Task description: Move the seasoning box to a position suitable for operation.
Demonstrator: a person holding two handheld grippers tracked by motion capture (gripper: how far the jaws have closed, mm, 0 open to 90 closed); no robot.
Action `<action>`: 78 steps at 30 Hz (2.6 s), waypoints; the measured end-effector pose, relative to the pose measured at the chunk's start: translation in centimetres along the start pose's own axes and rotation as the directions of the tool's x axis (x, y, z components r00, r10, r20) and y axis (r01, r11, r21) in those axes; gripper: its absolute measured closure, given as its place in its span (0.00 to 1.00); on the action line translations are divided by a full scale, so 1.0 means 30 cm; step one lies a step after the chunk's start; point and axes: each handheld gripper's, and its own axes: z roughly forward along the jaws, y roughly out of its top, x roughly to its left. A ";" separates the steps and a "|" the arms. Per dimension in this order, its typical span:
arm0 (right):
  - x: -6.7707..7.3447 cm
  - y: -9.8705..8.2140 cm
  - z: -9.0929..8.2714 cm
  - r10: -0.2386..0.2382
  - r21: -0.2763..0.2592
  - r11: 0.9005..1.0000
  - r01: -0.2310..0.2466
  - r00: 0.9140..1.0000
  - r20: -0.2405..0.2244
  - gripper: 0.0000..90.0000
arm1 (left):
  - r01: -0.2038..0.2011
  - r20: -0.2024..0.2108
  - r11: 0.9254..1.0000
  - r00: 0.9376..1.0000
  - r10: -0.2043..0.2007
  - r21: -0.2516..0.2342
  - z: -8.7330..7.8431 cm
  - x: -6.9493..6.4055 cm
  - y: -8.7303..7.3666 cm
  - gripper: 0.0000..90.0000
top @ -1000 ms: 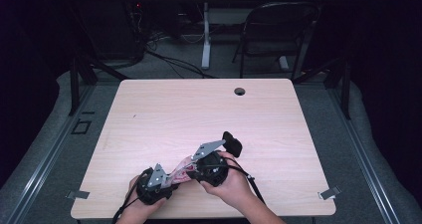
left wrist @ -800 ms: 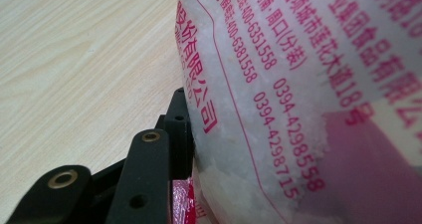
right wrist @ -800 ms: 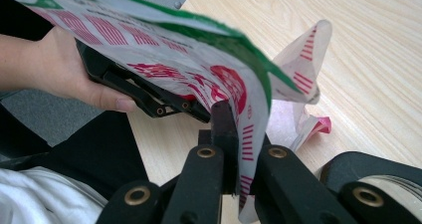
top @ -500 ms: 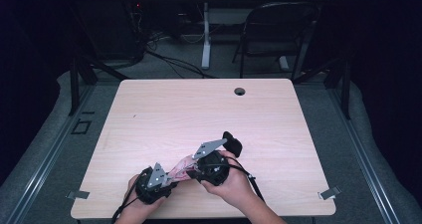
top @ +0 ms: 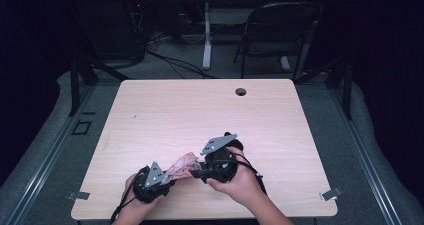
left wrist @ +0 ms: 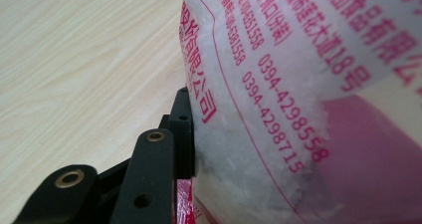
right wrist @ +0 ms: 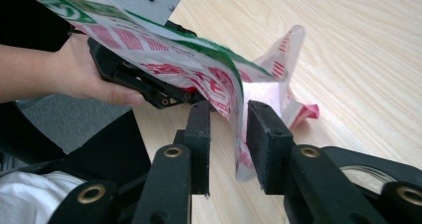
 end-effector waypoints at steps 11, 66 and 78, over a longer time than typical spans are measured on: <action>-0.037 0.007 -0.097 0.036 -0.072 0.997 -0.035 0.999 0.012 0.80 | 0.009 -0.016 1.000 1.000 -0.010 -0.007 -0.008 0.013 -0.002 0.72; -0.051 0.063 0.042 0.109 0.127 0.986 -0.107 0.994 -0.005 0.73 | -0.077 -0.045 0.995 0.996 0.080 0.068 0.044 -0.049 -0.034 0.73; -0.053 0.055 0.064 0.162 0.220 0.963 -0.156 0.987 -0.007 0.79 | -0.086 -0.053 0.993 0.995 0.090 0.078 0.048 -0.055 -0.035 0.73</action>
